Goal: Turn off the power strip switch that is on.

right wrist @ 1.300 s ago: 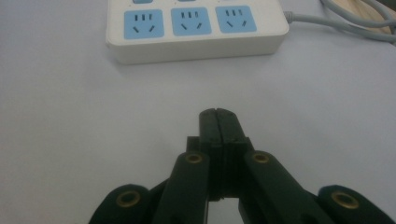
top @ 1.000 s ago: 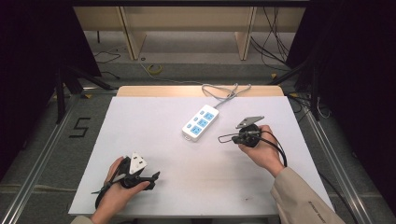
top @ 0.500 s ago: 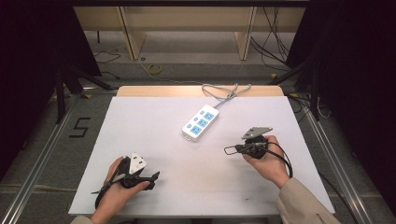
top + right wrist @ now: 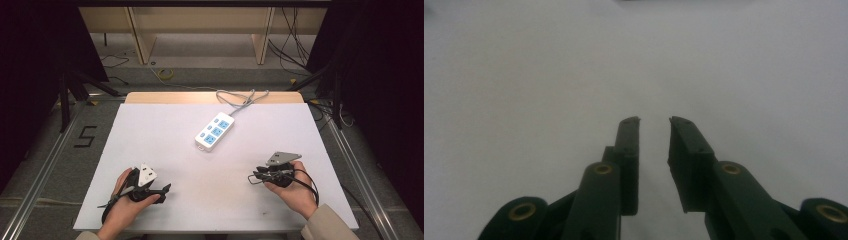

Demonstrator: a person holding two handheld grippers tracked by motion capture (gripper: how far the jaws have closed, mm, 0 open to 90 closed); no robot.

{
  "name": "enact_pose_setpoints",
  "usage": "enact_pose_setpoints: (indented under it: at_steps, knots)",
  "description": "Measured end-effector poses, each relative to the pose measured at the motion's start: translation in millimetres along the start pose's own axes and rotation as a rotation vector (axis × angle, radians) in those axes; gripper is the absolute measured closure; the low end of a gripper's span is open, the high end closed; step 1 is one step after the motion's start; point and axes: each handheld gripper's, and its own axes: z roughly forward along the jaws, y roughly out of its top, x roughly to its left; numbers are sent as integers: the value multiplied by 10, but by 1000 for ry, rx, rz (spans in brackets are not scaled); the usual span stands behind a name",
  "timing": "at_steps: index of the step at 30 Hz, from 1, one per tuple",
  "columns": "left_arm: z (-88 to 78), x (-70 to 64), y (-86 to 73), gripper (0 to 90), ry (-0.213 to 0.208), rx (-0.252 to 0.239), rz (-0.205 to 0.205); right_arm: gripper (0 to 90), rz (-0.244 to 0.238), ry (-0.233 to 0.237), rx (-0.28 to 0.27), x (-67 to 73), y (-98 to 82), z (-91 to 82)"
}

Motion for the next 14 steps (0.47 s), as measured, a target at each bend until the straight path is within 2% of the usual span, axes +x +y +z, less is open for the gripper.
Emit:
enact_pose_setpoints:
  at_steps: [8, 14]
  knots:
    - [2, 0, -1, 187, 1, -4, -6, 652, 35, 8, -41, 64, -188, -66]
    - [3, 7, 1, 185, 0, -4, -7, 571, 75, 8, -81, 32, -246, -86]
